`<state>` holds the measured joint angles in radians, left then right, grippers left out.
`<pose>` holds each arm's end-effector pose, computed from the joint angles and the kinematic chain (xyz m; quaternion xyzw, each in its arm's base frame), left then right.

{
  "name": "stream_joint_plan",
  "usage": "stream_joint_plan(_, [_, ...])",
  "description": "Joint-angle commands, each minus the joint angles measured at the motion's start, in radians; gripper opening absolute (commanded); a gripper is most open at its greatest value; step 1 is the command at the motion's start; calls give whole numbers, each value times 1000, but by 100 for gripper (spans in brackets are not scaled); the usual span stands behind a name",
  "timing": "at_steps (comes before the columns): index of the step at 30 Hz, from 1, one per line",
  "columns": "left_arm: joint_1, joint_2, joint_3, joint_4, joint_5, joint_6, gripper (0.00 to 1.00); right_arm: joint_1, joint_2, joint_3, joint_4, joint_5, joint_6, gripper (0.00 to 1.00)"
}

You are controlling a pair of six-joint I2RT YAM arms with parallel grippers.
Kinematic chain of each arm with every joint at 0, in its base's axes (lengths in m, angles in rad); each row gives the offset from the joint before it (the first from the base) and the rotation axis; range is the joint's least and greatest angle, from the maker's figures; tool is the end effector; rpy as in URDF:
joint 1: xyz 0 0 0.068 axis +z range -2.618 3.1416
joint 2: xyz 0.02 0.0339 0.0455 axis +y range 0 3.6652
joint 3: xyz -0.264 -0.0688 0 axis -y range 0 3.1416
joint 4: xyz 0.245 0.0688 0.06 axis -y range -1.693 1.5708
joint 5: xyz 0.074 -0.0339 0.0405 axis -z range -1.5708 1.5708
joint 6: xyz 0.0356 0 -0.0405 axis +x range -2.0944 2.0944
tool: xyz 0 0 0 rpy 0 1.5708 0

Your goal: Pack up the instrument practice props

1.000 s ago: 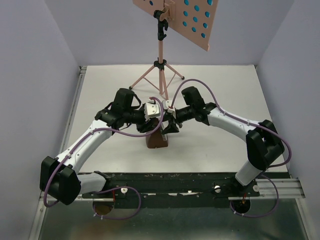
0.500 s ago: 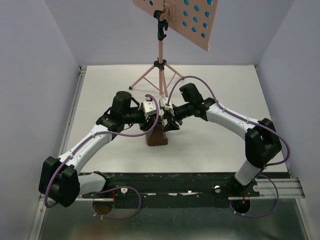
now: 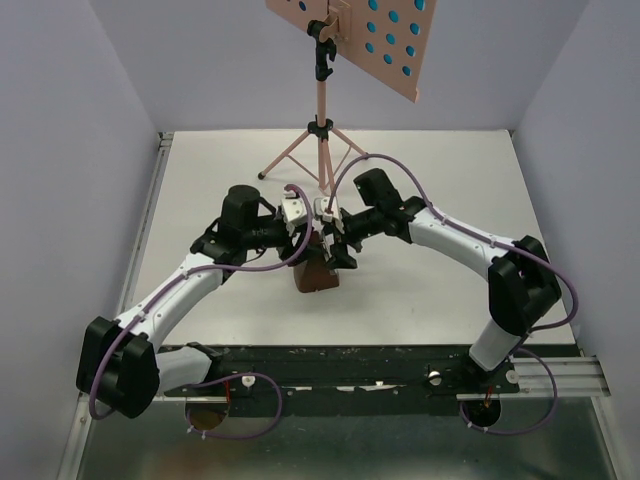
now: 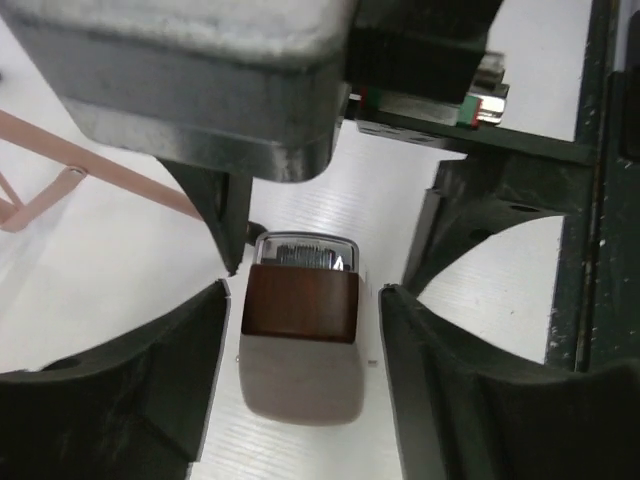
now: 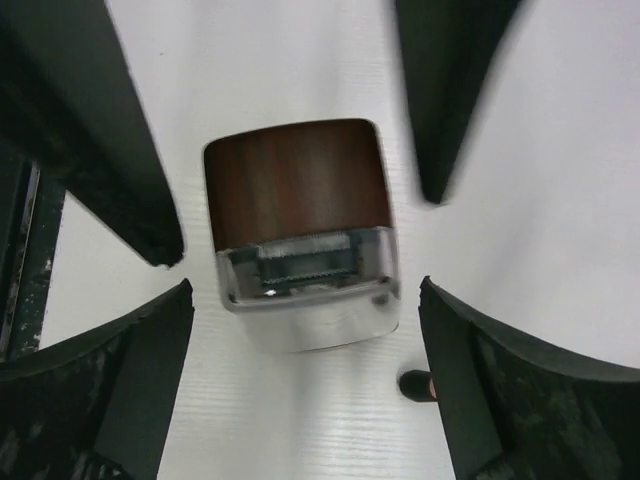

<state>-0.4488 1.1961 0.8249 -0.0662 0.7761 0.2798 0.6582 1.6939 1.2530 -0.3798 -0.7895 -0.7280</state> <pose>0.2266 -0.1368 0.2841 0.4681 0.6573 -0.3600 0.4682 0.2750 0.2446 0.2527 -0.6572 0.5707 0.3458 0.3504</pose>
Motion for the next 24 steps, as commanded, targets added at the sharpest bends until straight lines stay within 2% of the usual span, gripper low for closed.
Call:
stream_joint_plan(1, [41,-81,29,-115,-32,-25,88,-8,-29,6,-56,23,82,99])
stream_joint_plan(4, [77,-121,66,-171,-63,-54,91,-26,-68,45,-137,4,75,100])
stream_joint_plan(7, [114,-161,86,-210,-95,-119,91,-29,-106,51,-182,53,18,100])
stream_joint_plan(10, [117,-174,86,-244,-223,-148,91,-40,-119,59,-209,104,-28,100])
stream_joint_plan(15, [105,-152,62,-253,-425,-186,90,-57,-89,112,-215,191,-1,99])
stream_joint_plan(21, [61,-135,-18,-140,-486,-212,90,-62,-27,167,-215,256,-34,100])
stream_joint_plan(24, [41,-96,-36,-77,-492,-235,90,-62,16,201,-215,230,-36,99])
